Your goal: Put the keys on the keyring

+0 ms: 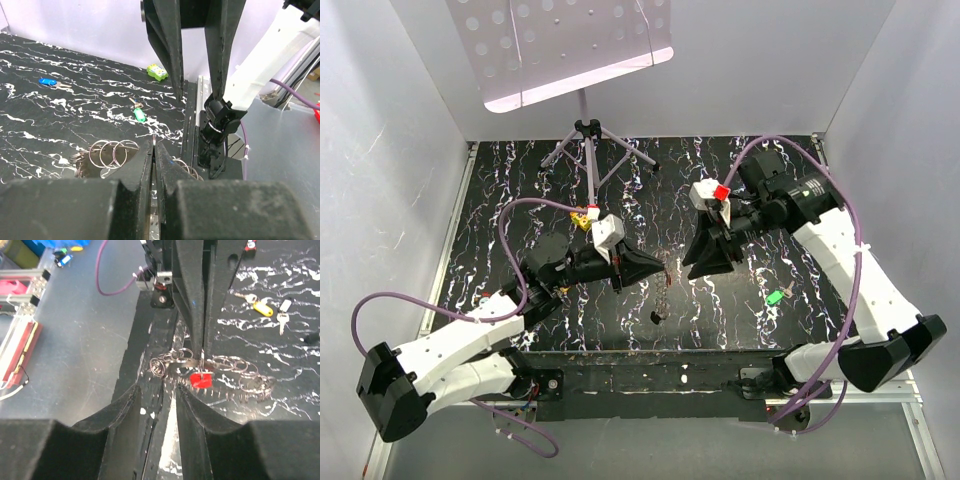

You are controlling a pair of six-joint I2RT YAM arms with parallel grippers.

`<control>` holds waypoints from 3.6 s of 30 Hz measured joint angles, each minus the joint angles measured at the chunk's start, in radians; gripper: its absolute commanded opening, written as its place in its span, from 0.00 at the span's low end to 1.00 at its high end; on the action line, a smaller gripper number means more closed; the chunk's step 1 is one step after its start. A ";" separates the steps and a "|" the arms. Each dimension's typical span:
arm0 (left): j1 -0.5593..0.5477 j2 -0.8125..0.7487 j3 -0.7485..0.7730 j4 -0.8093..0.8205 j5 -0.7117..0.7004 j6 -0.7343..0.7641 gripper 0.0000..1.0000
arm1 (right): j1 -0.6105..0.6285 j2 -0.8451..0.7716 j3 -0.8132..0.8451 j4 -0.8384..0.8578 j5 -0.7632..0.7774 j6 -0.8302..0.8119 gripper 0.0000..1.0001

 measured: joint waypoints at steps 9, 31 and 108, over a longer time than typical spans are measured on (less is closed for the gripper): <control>0.000 -0.034 -0.167 0.344 -0.072 -0.174 0.00 | 0.001 -0.033 -0.102 0.217 -0.060 0.161 0.41; 0.000 -0.009 -0.208 0.620 -0.178 -0.323 0.00 | 0.001 -0.045 -0.216 0.554 -0.108 0.537 0.36; 0.000 0.023 -0.204 0.654 -0.179 -0.330 0.00 | 0.024 -0.016 -0.171 0.650 -0.119 0.644 0.28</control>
